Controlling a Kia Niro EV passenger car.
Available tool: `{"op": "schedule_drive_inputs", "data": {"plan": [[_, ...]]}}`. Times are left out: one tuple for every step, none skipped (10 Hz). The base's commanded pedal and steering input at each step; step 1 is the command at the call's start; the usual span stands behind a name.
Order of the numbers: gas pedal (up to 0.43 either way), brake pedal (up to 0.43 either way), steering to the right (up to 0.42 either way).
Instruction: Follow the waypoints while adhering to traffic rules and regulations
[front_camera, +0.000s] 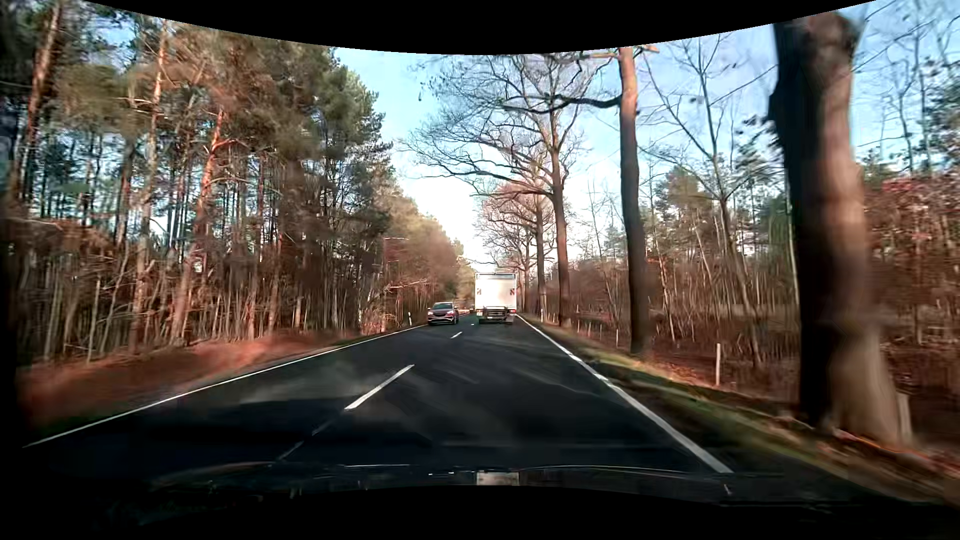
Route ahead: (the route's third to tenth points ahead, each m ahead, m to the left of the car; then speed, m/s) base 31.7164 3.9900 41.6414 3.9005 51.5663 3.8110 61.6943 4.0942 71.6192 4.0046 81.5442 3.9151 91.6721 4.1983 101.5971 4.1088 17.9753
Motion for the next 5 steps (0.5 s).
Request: {"op": "schedule_drive_inputs", "data": {"plan": [[0.13, 0.0, -0.003], [0.13, 0.0, -0.003], [0.13, 0.0, -0.003], [0.13, 0.0, -0.003], [0.13, 0.0, -0.003]]}}
